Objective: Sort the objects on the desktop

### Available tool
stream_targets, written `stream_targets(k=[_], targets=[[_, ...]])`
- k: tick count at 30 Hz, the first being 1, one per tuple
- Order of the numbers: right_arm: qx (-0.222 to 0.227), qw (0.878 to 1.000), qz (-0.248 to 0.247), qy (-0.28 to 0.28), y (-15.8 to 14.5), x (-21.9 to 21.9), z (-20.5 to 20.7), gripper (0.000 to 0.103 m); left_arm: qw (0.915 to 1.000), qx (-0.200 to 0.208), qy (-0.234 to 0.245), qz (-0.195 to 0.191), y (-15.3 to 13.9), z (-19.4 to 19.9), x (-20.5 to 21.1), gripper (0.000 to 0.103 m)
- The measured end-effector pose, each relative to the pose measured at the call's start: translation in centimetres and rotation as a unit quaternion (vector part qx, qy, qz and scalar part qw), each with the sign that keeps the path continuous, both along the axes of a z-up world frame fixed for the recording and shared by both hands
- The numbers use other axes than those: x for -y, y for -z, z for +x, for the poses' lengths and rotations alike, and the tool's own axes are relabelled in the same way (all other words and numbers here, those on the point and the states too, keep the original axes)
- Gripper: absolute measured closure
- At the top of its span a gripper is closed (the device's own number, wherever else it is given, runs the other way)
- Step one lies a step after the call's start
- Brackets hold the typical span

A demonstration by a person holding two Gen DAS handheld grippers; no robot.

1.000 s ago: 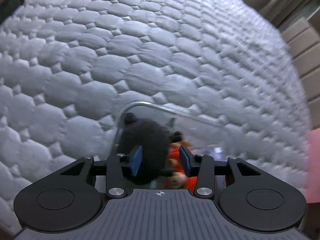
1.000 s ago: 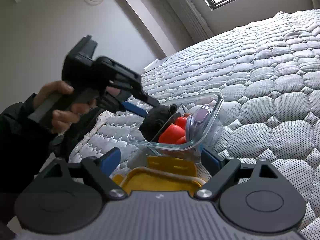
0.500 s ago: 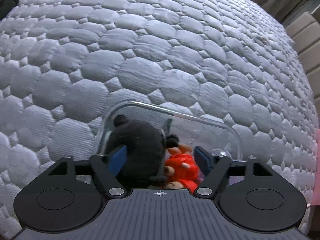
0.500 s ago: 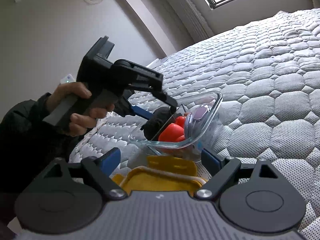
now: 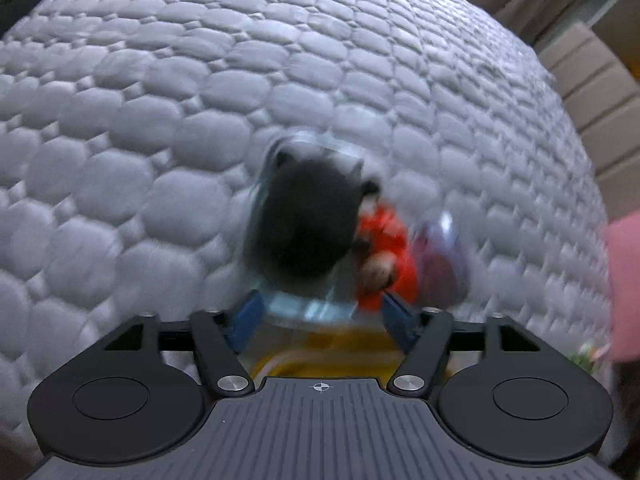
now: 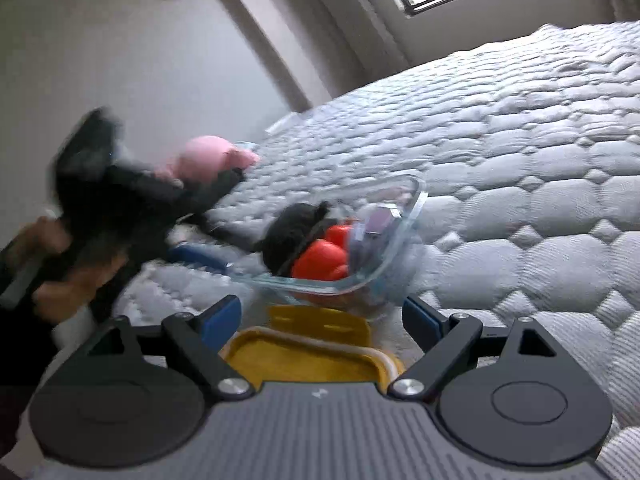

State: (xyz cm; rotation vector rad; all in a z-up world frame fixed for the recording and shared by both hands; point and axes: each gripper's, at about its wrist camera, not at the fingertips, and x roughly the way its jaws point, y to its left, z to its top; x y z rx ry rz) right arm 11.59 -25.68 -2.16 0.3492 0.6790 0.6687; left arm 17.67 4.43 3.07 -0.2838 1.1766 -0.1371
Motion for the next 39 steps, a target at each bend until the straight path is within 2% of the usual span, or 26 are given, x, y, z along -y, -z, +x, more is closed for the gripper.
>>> stream_targets(k=[1,3,5,6,8,10,12,14,16,18,20,22,26,30,34,36,38,39], targets=[[0.001,1.000,-0.009,0.012,-0.1,-0.1,-0.2,0.014,1.0000,0.006,0.007,0.000,0.0,-1.2,-0.3,0.018],[0.010,0.998,-0.032,0.044,-0.6,-0.3,-1.2,0.014,0.9995,0.020,0.023,-0.008,-0.2,-3.4,-1.1,0.009],[0.018,0.996,-0.041,0.073,-1.1,-0.3,-2.5,0.011,0.9984,0.043,0.035,-0.012,-0.4,-5.1,-1.7,0.009],[0.017,0.996,-0.035,0.079,-1.2,-0.1,-3.3,0.005,0.9976,0.055,0.043,-0.003,-0.4,-5.7,-1.8,0.009],[0.015,0.996,-0.034,0.085,-1.4,0.0,-4.3,0.001,0.9950,0.074,0.062,0.029,0.1,-6.6,-1.7,0.008],[0.015,0.993,-0.040,0.108,-1.6,-0.1,-5.0,0.000,0.9926,0.080,0.080,0.045,1.0,-7.1,-1.7,0.007],[0.012,0.990,-0.042,0.136,-1.8,-0.2,-5.6,0.000,0.9931,0.069,0.092,0.026,2.3,-7.4,-1.9,0.006],[0.011,0.985,-0.054,0.164,-1.8,-0.7,-6.3,0.000,0.9934,0.050,0.102,-0.009,3.7,-7.7,-2.2,0.006],[0.017,0.980,-0.090,0.178,-1.7,-1.8,-7.1,0.000,0.9922,0.035,0.111,-0.045,5.0,-8.1,-2.5,0.006],[0.022,0.974,-0.133,0.183,-1.6,-2.9,-7.8,0.001,0.9908,0.031,0.116,-0.062,5.9,-8.6,-2.4,0.005],[0.022,0.966,-0.172,0.191,-1.3,-3.9,-8.3,0.004,0.9898,0.044,0.123,-0.057,6.1,-9.1,-1.9,0.004],[0.015,0.961,-0.189,0.200,-0.8,-4.2,-8.4,0.006,0.9891,0.056,0.125,-0.053,6.1,-9.4,-1.6,0.003],[-0.027,0.959,-0.177,0.218,0.7,-3.8,-7.5,0.011,0.9882,0.064,0.124,-0.064,6.4,-9.5,-1.8,0.001],[-0.066,0.963,-0.138,0.222,2.1,-2.8,-6.7,0.015,0.9876,0.065,0.127,-0.065,6.6,-9.2,-1.9,0.001],[-0.058,0.966,-0.139,0.211,2.5,-3.2,-5.9,0.017,0.9878,0.062,0.133,-0.054,6.8,-8.5,-1.4,0.000],[-0.056,0.968,-0.144,0.197,2.7,-3.5,-5.3,0.029,0.9878,0.061,0.135,-0.047,6.9,-8.1,-1.0,0.000],[-0.054,0.970,-0.147,0.185,2.8,-3.9,-4.7,0.031,0.9882,0.061,0.136,-0.038,7.0,-7.7,-0.6,0.000],[-0.052,0.971,-0.147,0.182,2.9,-4.0,-4.5,0.037,0.9884,0.061,0.135,-0.034,7.0,-7.6,-0.4,0.000]])
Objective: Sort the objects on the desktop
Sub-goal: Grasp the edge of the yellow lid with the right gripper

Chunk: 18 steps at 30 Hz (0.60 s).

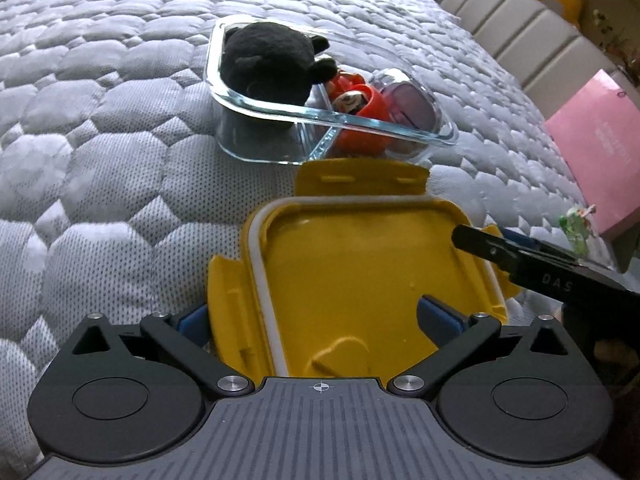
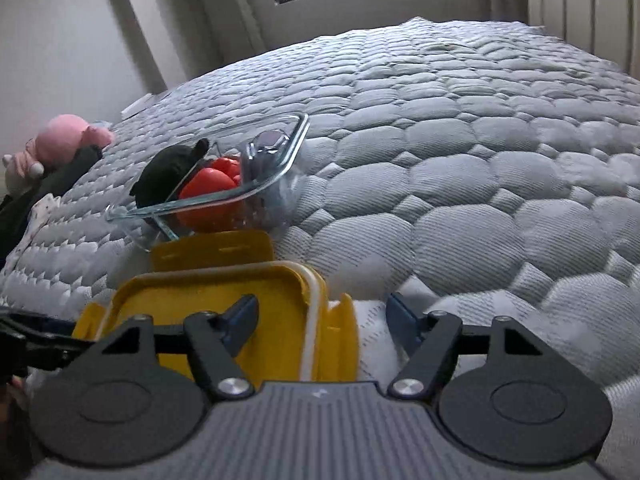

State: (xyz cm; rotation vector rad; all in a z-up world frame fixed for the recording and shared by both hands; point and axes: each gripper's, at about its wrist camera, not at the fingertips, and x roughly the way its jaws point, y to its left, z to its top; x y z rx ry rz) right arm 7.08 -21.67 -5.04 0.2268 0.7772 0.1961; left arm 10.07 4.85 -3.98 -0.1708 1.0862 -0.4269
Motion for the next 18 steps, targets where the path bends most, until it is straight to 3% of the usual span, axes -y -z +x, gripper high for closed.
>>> stream_targets(k=[1,3,6,10,18], targets=[[0.002,1.000,0.002,-0.002,0.0,0.0,0.1,0.042,1.0000,0.002,-0.002,0.003,0.0,0.1,0.1,0.000],[0.005,1.000,0.006,-0.006,0.0,-0.1,0.2,0.064,0.9999,0.009,-0.008,0.003,0.0,0.0,0.2,0.000],[0.003,1.000,0.024,-0.001,-0.3,0.7,0.1,0.078,0.9997,0.016,-0.019,-0.010,-0.3,-0.3,-0.2,0.000],[0.014,0.996,0.087,-0.004,-1.6,2.4,-0.6,0.082,0.9993,0.017,-0.026,-0.021,-1.3,-0.1,-0.7,0.000],[0.058,0.994,0.079,-0.046,-7.3,0.4,-2.0,0.086,0.9973,0.036,-0.062,-0.016,-4.6,-1.1,-4.5,0.000]])
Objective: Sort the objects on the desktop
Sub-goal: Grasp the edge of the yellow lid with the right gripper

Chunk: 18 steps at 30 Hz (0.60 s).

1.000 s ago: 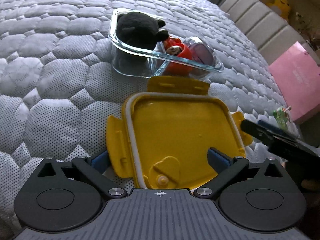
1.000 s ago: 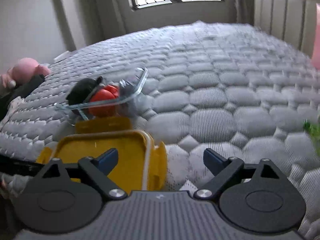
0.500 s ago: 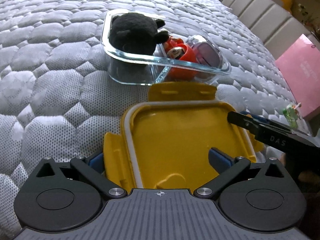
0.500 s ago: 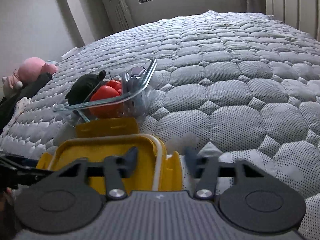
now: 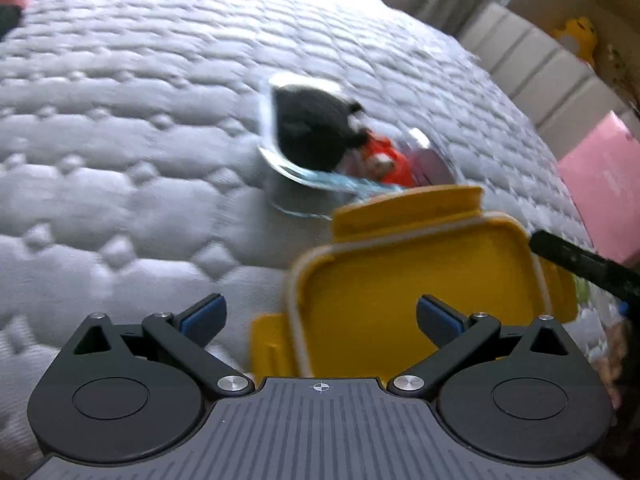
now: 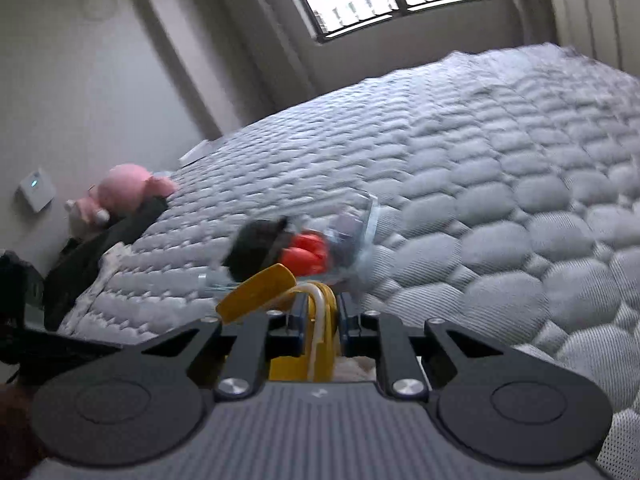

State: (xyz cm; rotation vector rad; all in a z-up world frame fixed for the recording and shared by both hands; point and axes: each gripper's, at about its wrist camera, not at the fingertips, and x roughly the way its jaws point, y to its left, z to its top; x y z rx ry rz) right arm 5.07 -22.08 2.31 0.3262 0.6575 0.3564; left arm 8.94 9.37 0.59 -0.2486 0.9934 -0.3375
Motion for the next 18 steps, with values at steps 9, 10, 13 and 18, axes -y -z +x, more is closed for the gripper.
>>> stream_targets(k=[9,10,13,18], targets=[[0.036,0.996,-0.038,-0.075,-4.8,-7.0,-0.4,0.086,0.9956,0.037,0.085,-0.018,-5.7,-4.8,-0.2,0.000],[0.040,0.995,-0.039,-0.086,-5.3,-7.8,-0.4,0.086,0.9940,0.045,0.099,-0.004,-5.9,-5.4,0.5,0.000],[0.063,0.989,-0.070,-0.110,-6.5,-10.6,-0.6,0.084,0.9905,0.066,0.116,0.035,-5.6,-6.7,1.6,0.000],[0.075,0.983,-0.132,-0.109,-6.3,-13.2,0.3,0.082,0.9936,0.042,0.086,0.060,-2.8,-5.6,1.2,0.000]])
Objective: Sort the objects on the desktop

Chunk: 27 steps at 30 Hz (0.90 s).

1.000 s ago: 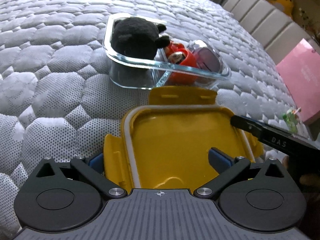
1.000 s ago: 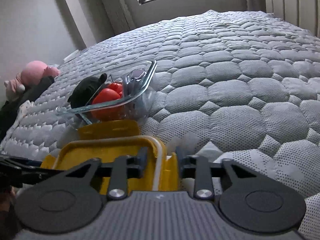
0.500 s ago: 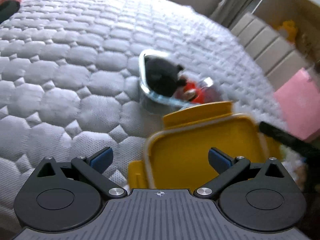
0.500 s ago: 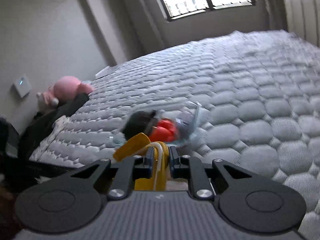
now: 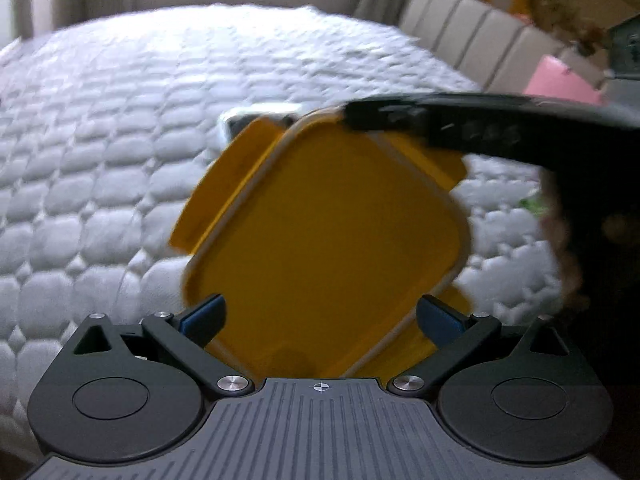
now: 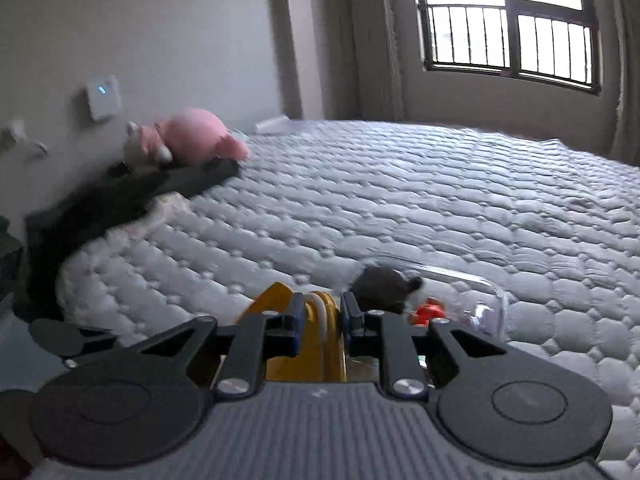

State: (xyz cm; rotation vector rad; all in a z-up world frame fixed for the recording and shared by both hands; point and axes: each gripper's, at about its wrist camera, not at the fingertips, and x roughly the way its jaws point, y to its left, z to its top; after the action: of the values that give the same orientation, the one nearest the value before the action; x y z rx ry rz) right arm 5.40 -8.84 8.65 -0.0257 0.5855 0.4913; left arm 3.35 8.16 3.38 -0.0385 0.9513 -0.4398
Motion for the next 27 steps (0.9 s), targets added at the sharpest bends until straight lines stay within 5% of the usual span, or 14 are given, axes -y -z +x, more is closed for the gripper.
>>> stream_targets(k=[7,11,14,17,19,20,24,27], targets=[[-0.113,0.992,0.006,0.059,5.8,6.7,1.1,0.052,0.9929,-0.048,-0.083,-0.070,2.7,3.3,-4.2,0.000],[-0.140,0.988,0.025,0.057,8.6,9.7,1.5,0.035,0.9928,-0.056,-0.078,-0.071,3.4,3.9,-3.5,0.000],[-0.171,0.984,0.032,0.039,11.0,10.3,2.5,0.034,0.9942,-0.070,-0.054,-0.061,4.0,3.6,-2.6,0.000],[-0.212,0.974,0.077,0.019,13.5,10.3,3.8,0.039,0.9956,-0.063,-0.051,-0.048,4.0,3.0,-2.2,0.000],[-0.196,0.977,0.084,0.021,13.4,9.7,3.8,0.060,0.9967,-0.057,-0.050,-0.030,3.8,2.8,-1.9,0.000],[-0.188,0.978,0.089,0.021,13.4,9.4,3.7,0.079,0.9969,-0.056,-0.048,-0.025,3.6,2.8,-1.8,0.000],[-0.219,0.958,0.183,-0.003,11.9,10.3,4.2,0.087,0.9961,-0.071,-0.036,-0.039,2.5,2.9,-1.8,0.000],[-0.195,0.960,0.200,-0.018,8.5,10.2,3.7,0.092,0.9970,-0.057,-0.040,-0.033,1.6,2.7,-2.3,0.000]])
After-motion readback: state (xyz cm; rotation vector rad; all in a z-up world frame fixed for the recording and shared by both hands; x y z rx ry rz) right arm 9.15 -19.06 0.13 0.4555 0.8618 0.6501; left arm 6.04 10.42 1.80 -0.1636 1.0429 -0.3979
